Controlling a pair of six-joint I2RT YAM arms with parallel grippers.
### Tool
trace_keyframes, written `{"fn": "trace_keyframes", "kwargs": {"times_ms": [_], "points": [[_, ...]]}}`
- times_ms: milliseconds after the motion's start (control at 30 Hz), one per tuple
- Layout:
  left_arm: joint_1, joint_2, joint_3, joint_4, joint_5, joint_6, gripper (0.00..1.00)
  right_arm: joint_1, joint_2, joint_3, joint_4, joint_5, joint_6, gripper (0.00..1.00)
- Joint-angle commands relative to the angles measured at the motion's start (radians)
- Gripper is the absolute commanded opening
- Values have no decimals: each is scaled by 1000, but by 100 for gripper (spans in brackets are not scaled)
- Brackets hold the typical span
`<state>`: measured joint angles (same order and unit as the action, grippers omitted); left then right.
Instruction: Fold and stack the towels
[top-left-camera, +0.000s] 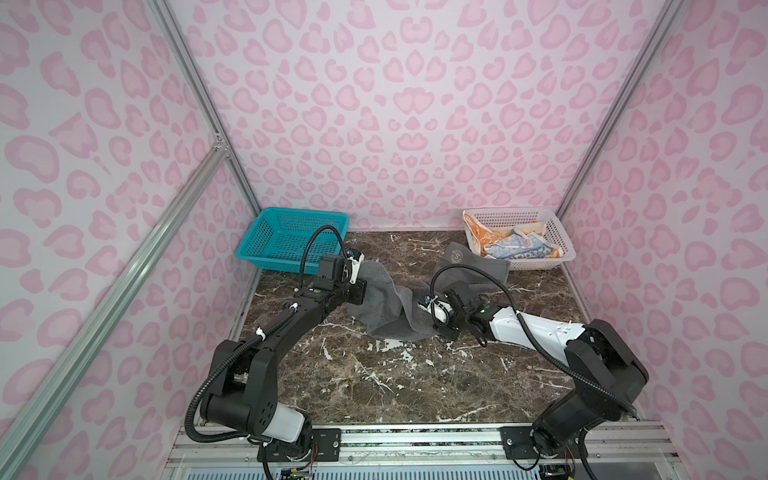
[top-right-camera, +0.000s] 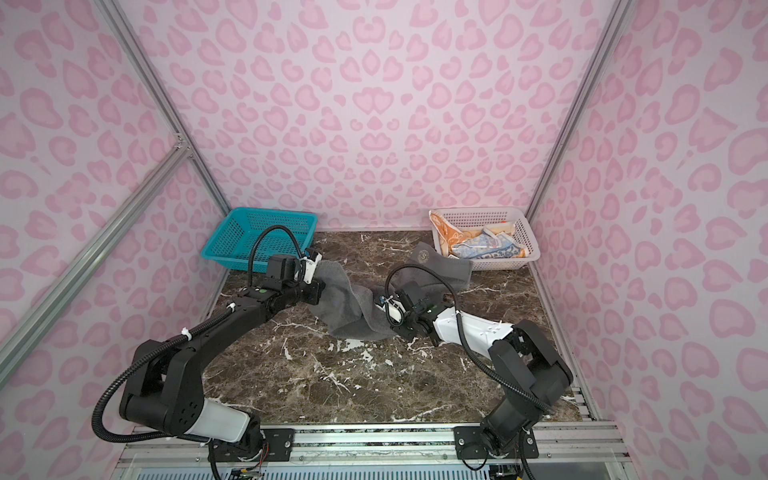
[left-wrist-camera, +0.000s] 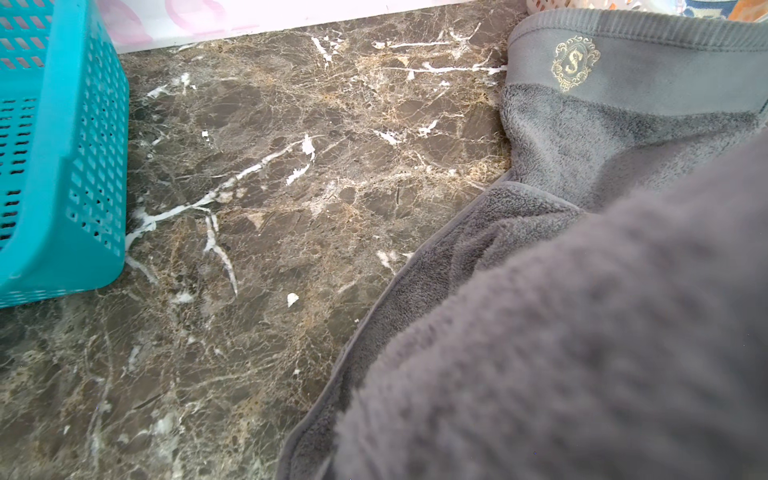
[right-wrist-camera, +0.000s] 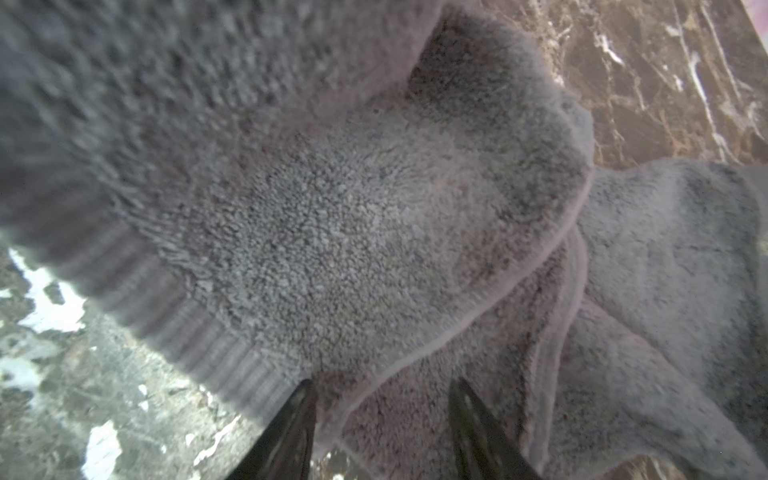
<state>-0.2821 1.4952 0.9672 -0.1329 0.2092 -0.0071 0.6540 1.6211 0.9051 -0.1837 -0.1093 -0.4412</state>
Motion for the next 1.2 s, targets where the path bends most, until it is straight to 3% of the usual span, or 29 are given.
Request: {"fn": "trace_keyframes", "kwargs": {"times_ms": [0, 333, 533, 733, 833, 933, 1167], "points": [[1, -1, 3, -9, -4, -7, 3, 10, 10, -18, 77, -28, -68, 53], [3, 25, 19, -13, 3, 1, 4, 18, -87, -61, 33, -105, -152, 59], [5, 33, 28, -8, 8, 1, 4, 31, -40, -42, -33, -47, -220, 62], [7, 27, 27, -15, 15, 2, 4, 44, 7, -56, 56, 40, -221, 61], [7, 26, 25, -16, 18, 4, 3, 42, 22, -58, 113, 79, -220, 55], [7, 26, 24, -20, 19, 7, 4, 21, 25, -43, 115, 48, -214, 46], [7, 17, 19, -22, 30, 10, 4, -13, 8, -17, 61, -13, -231, 13]]}}
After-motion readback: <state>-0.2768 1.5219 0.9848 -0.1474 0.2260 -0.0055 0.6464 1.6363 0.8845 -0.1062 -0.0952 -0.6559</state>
